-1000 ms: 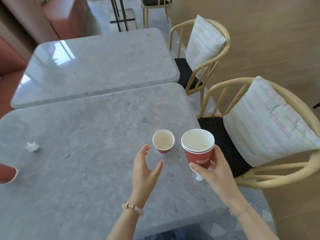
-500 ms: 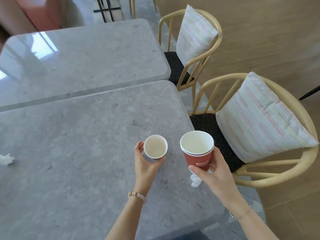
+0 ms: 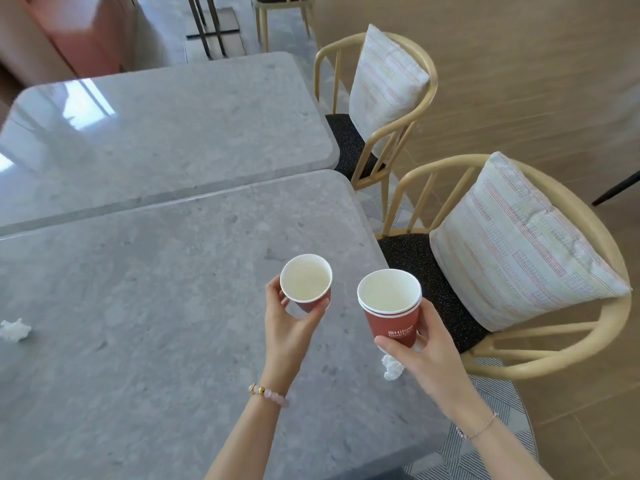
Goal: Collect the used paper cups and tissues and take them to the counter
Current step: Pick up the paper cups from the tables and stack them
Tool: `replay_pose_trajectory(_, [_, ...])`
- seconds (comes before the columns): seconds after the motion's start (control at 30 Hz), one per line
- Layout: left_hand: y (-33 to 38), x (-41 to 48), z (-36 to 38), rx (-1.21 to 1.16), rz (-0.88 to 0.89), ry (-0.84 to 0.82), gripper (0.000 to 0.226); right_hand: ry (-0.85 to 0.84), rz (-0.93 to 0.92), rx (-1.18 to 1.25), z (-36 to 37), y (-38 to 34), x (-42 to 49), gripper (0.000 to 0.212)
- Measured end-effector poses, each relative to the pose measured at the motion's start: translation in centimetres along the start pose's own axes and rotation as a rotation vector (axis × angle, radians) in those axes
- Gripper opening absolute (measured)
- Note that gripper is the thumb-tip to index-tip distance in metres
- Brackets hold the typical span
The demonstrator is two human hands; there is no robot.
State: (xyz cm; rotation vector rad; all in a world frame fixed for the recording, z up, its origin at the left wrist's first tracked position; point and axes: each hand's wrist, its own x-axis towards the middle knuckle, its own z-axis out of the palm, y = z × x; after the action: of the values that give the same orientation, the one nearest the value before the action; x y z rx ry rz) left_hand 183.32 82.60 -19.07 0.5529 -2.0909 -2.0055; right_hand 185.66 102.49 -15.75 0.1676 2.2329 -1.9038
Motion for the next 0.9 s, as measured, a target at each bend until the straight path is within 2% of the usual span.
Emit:
replay_pose_trajectory(0.23, [5.8, -0.4, -2.1, -0.138, 0.134, -0.04, 0.056, -0.043, 0.025, -0.071, 1.2, 0.4, -0.8, 0.066])
replay_pose_trajectory(0.4, [8.7, -1.5, -3.3, -0.168, 0.132, -0.094, 0.051, -0.068, 0.001, -0.113, 2.8, -0.1, -1.8, 0.06])
replay_pose_trajectory(0.57, [10.0, -3.5, -3.6, -0.136, 0.127, -0.172, 0.051, -0.124, -0.07, -0.148, 4.2, -1.8, -2.8, 0.056])
replay_pose_trajectory(0.9, [9.9, -6.9, -3.8, 0.028, 0.121, -0.18, 0.057, -0.151, -0.131, -0.057, 5.5, -3.0, -3.4, 0.061])
